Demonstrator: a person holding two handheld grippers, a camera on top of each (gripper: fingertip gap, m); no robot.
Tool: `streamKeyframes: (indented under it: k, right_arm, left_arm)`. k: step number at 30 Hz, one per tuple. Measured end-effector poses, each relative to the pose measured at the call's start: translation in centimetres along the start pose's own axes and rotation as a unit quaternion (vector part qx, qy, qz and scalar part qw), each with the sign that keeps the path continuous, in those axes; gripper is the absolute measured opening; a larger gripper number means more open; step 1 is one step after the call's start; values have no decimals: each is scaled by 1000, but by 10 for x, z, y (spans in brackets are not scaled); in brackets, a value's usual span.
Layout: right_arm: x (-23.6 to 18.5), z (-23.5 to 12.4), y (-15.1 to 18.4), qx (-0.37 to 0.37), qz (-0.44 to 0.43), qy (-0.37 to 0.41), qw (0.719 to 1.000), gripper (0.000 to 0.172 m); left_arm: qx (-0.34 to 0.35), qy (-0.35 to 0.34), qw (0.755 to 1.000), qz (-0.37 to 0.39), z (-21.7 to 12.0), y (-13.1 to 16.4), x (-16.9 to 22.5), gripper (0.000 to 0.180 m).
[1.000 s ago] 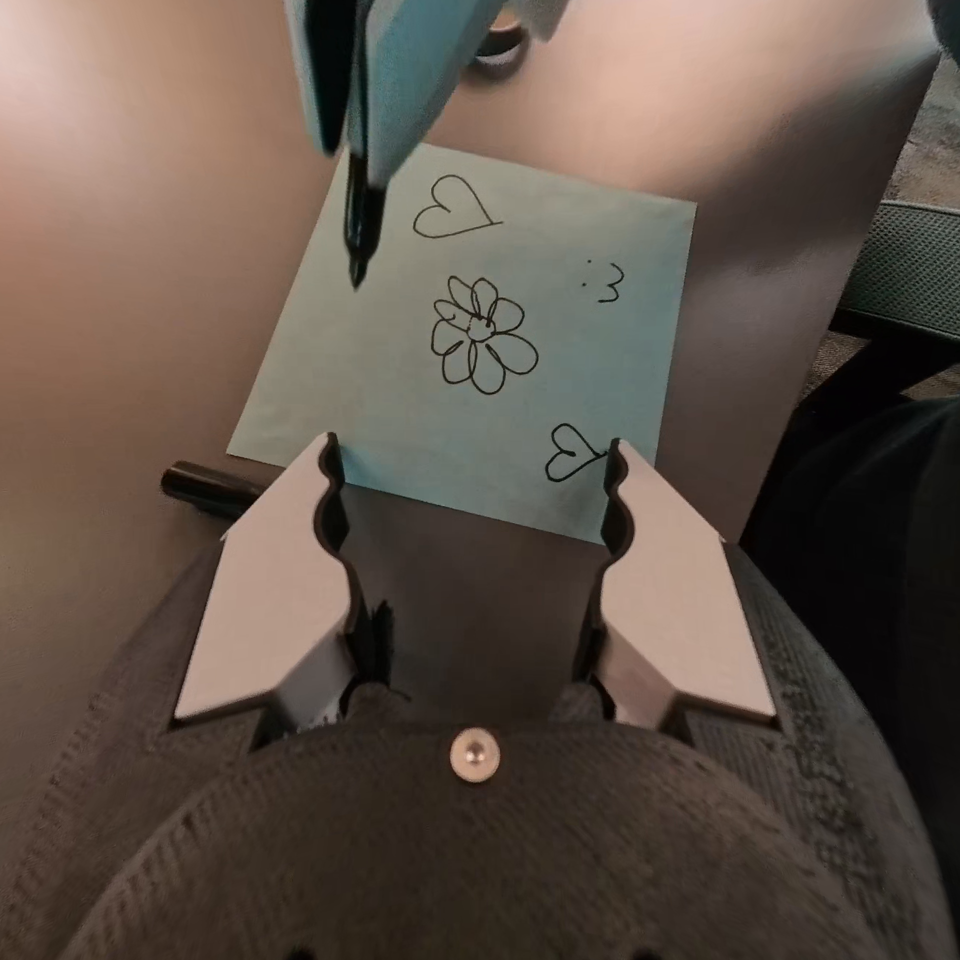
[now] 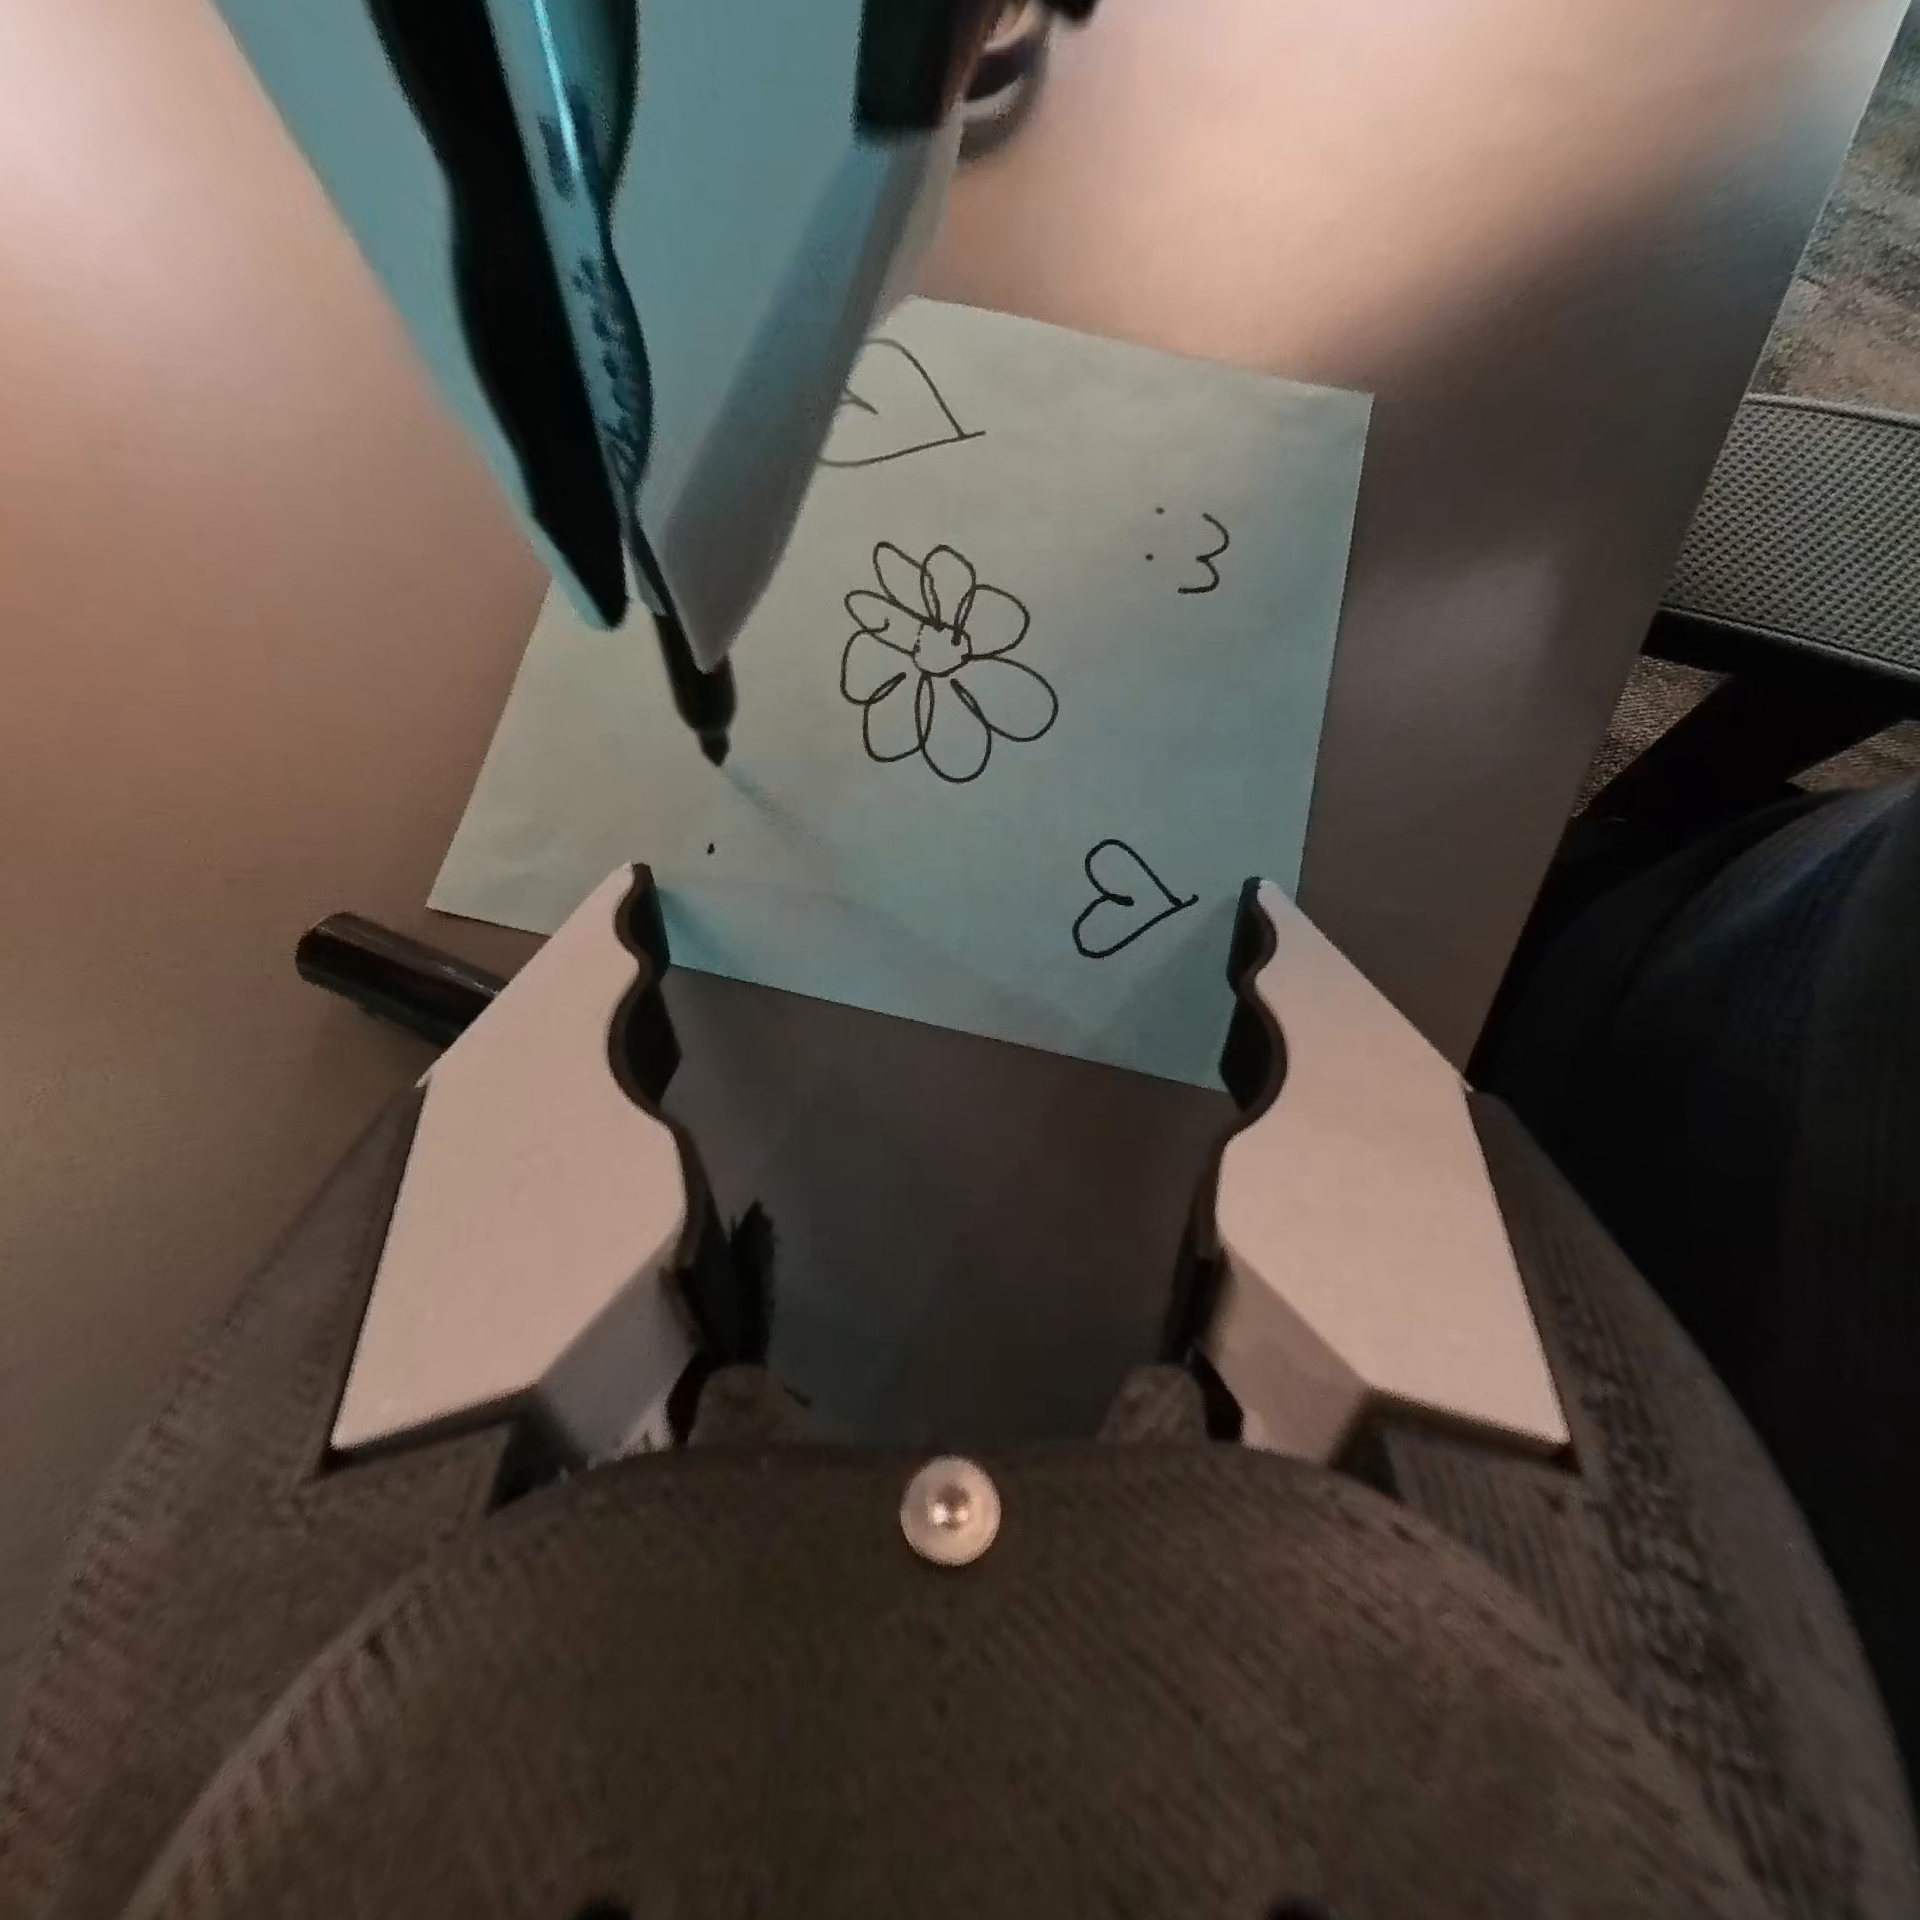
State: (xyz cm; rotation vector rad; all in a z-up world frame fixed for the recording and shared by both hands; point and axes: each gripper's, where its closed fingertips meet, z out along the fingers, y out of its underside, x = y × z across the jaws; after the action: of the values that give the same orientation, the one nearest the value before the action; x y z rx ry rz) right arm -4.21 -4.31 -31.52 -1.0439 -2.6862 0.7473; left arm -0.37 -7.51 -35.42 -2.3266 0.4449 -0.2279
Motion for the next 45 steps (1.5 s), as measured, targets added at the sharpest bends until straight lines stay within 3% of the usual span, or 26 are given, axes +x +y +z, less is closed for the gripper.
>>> streamKeyframes:
  k: [10, 23, 32, 45]
  right_arm:
    - [-14, 6, -20, 9, -28, -25, 999, 8]
    - [-5, -4, 7, -24, -3, -7, 1000, 8]
    - [-16, 7, -16, 5, -27, -24, 999, 8]
    - [-22, 7, -12, -5, -33, -32, 999, 8]
  left_arm:
    - [6, 0, 1000, 0, 0, 0, 0, 107]
    - [12, 1, 1000, 0, 0, -1, 0, 106]
    - [13, 1, 1000, -1, 0, -1, 0, 106]
    - [15, 1, 1000, -1, 0, -1, 0, 107]
